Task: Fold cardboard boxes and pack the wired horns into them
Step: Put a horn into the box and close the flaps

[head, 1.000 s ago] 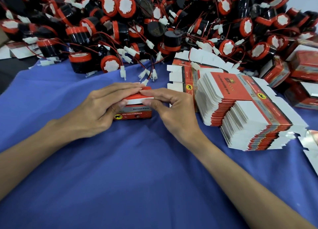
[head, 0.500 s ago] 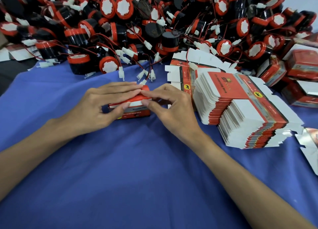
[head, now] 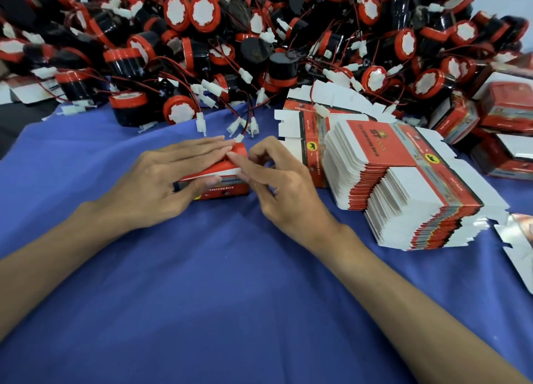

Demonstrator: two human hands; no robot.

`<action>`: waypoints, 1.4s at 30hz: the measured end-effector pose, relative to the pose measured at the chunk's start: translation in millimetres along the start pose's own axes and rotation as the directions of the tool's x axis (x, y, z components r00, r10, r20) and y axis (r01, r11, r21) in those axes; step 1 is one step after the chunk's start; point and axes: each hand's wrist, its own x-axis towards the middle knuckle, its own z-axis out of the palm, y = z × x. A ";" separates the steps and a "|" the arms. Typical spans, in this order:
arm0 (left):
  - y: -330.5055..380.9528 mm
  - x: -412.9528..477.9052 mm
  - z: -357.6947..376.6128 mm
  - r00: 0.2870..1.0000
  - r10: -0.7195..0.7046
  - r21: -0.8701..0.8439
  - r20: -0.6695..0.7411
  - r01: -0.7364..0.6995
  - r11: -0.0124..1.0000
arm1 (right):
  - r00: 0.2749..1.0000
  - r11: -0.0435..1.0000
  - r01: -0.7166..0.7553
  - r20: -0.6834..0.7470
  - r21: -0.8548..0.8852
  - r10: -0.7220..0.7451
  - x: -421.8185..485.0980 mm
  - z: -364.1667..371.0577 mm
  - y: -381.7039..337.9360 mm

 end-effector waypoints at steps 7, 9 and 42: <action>-0.1 1.2 -0.1 0.998 0.006 -0.019 -0.068 -0.008 1.000 | 0.999 0.999 -0.035 0.001 -0.021 0.035 3.5 -1.1 -7.9; -3.2 -0.3 -3.2 0.998 0.007 -0.024 -0.056 -0.008 1.000 | 1.000 0.998 -0.019 -0.003 -0.055 0.019 3.5 -1.6 -11.9; 2.3 1.2 -8.6 0.995 0.062 0.329 0.078 -0.084 0.941 | 0.790 0.722 -0.304 0.258 -0.622 0.555 3.7 -12.1 -14.7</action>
